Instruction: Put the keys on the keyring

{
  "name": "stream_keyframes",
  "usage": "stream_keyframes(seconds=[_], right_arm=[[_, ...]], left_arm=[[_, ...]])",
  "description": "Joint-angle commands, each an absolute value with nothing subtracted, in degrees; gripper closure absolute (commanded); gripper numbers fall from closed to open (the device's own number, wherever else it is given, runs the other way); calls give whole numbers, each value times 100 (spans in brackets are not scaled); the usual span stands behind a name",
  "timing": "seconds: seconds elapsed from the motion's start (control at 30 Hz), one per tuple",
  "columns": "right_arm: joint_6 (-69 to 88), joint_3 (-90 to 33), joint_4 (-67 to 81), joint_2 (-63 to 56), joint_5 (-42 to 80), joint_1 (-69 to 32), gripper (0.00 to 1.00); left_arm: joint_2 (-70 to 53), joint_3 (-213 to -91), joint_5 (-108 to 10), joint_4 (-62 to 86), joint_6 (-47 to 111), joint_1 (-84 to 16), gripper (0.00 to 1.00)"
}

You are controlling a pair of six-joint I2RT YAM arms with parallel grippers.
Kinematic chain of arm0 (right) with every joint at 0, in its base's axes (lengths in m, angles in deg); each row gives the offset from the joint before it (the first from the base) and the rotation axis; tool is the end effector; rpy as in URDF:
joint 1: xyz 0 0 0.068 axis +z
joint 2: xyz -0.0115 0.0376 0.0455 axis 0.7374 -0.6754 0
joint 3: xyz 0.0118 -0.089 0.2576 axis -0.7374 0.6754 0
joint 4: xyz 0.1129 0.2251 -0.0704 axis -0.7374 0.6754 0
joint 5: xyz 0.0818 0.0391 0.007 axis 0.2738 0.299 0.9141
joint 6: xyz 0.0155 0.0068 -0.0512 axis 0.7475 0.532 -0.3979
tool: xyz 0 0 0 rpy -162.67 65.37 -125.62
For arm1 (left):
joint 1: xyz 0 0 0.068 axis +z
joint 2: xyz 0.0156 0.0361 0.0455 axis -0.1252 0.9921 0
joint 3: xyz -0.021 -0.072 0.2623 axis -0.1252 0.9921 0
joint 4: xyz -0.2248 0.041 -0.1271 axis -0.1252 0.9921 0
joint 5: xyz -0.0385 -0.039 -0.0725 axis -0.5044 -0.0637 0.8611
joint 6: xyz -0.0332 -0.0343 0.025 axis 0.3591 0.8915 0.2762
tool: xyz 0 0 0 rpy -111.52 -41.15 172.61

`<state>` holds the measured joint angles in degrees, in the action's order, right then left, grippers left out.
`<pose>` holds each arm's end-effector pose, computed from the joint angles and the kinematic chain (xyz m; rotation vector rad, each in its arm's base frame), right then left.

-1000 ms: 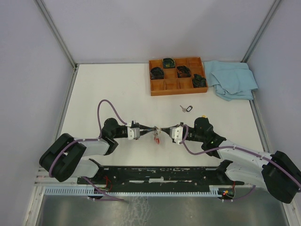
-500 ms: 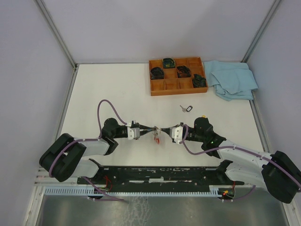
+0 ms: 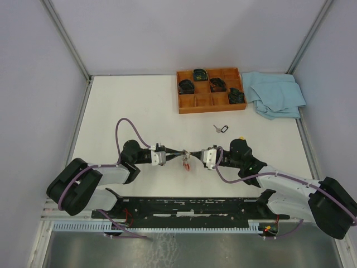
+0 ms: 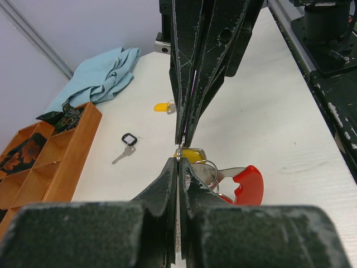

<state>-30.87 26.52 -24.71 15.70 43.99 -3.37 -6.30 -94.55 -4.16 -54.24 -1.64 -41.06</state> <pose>0.1457 0.1683 0.2131 -1.4027 1.0616 0.6318 0.1688 -0.1475 0.1903 1.3140 0.8613 -0.8381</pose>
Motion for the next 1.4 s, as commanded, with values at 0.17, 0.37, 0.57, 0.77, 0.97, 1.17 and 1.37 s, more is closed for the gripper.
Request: stream_keyframes(seconds=[0.17,0.37,0.57,0.77,0.97,1.17,1.37], right_arm=[[-2934,2524,-2820,1629,4343,-313,99],[-3122,2557,-2291,1846,4230,-317,99],[-3167,2539,-2219,1852,4224,-312,99],[-3138,2493,-2352,1741,4275,-312,99],[-3090,2464,-2532,1638,4286,-318,99],[-3049,2473,-2660,1592,4263,-313,99],[-3029,2473,-2716,1602,4281,-317,99]], left_arm=[[-723,-9550,-320,-5826,-114,-4121,97],[-725,-9547,-336,-5815,-128,-4121,97],[-723,-9545,-340,-5818,-128,-4125,97],[-715,-9549,-332,-5819,-129,-4123,97],[-706,-9554,-319,-5818,-125,-4119,97],[-705,-9554,-321,-5819,-131,-4122,97],[-705,-9562,-317,-5815,-128,-4122,97]])
